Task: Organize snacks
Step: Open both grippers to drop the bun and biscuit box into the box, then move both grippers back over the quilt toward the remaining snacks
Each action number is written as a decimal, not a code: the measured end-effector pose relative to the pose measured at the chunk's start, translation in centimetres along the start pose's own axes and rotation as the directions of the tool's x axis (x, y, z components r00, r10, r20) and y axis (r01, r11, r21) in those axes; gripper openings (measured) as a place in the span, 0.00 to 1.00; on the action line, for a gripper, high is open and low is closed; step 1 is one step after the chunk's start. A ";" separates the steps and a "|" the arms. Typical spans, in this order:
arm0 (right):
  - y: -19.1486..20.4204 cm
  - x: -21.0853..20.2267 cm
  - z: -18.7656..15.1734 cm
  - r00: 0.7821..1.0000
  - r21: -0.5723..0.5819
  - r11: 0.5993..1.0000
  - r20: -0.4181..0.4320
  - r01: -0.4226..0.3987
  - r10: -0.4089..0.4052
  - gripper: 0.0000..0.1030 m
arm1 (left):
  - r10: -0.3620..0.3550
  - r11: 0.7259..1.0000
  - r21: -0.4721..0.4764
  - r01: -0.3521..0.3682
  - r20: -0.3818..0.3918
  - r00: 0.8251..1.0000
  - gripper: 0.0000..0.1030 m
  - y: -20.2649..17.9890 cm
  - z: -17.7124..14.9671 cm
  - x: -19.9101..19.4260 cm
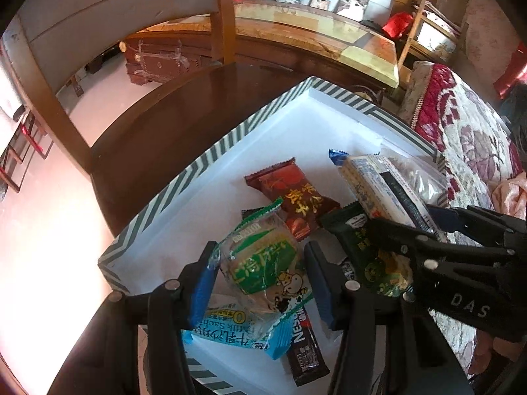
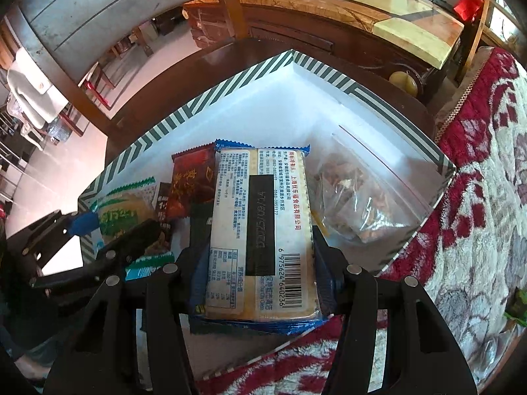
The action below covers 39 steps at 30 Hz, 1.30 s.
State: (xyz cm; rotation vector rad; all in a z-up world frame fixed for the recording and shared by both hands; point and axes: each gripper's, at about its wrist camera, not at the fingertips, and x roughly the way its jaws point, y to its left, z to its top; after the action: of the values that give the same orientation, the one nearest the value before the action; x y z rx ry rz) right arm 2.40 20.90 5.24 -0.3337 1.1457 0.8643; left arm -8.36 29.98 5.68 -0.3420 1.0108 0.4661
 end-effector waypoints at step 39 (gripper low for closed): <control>-11.7 -13.3 -13.0 0.979 0.272 0.959 0.160 0.077 -0.124 0.58 | -0.089 0.975 0.209 0.069 0.089 0.992 0.83 -13.7 -3.1 -6.8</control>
State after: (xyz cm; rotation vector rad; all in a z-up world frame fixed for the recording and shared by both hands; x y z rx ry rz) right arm 0.68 -0.54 9.68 -0.0923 1.0541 0.6277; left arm -6.55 15.38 10.84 -0.1715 0.9368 0.2998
